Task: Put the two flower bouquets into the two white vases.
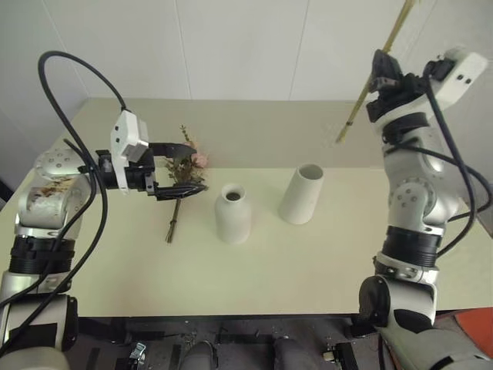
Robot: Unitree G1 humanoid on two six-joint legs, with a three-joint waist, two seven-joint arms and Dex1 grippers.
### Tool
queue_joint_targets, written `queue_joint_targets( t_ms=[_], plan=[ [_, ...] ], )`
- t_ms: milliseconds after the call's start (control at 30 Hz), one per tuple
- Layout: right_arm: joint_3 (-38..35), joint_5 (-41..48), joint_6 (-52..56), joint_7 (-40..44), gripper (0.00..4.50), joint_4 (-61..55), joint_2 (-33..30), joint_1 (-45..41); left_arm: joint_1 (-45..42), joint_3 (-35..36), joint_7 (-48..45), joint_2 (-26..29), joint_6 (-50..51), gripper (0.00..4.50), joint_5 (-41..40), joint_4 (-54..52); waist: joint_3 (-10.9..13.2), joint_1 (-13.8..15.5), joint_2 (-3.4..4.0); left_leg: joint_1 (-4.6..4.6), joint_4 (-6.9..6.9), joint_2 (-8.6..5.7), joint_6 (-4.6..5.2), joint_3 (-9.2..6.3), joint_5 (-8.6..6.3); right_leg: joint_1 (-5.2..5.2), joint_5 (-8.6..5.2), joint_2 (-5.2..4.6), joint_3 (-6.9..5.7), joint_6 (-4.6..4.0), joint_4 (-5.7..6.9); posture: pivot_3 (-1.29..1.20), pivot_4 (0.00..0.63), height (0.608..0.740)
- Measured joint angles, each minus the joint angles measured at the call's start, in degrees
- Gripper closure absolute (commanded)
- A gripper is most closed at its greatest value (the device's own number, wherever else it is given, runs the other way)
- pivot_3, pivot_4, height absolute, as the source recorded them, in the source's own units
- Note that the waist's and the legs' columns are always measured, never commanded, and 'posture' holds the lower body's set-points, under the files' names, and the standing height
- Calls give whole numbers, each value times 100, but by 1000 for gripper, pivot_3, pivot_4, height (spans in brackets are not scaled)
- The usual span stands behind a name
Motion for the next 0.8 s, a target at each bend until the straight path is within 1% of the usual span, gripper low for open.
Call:
queue_joint_targets(
  t_ms=[133, 300, 467, 567, 733, 800],
  plan=[
    [219, -21, 9, -19, 4471, -13, 11, 152, 74, 12, 24, 14, 51, 0, -6, -68, 1, 1, 1, -2, 0, 1, 0, 0, 0, -1, 0, 1, 0, 0, -1, 0, 150, 740],
    [340, 9, 16, -52, 4471, -216, 127, 547, 218, 146, 57, 91, 88, 0, -10, -161, 0, 0, 1, 1, -1, 1, 0, 0, 0, 0, 0, 0, 0, 0, 0, 0, 150, 740],
    [553, 3, -5, -55, 4471, -405, 326, 754, 220, 188, 74, 113, 89, 0, -10, -214, 0, -1, 1, 4, -1, 2, 0, 0, 0, 3, 0, 2, 0, 0, -1, 0, 150, 740],
    [715, -248, -160, -49, 3758, -258, 344, 900, 220, 188, 75, 113, 89, 0, -10, -213, 0, -2, 1, 3, -1, 0, 0, 0, 0, 2, 0, 2, 0, 0, -1, 0, 150, 740],
    [759, -484, -485, -1, 2157, -137, 342, 904, 220, 197, 70, 119, 89, 0, -10, -211, 1, -1, 1, 1, -1, 1, 0, 0, 0, 1, 0, 2, 0, 0, -3, 0, 150, 740],
    [779, -533, -542, 52, 1432, -137, 336, 914, 220, 219, 70, 120, 89, 0, -10, -211, 1, -2, 1, 2, -1, 1, 0, 0, 0, 1, 0, 2, 0, 0, -2, 0, 150, 740]
  ],
)
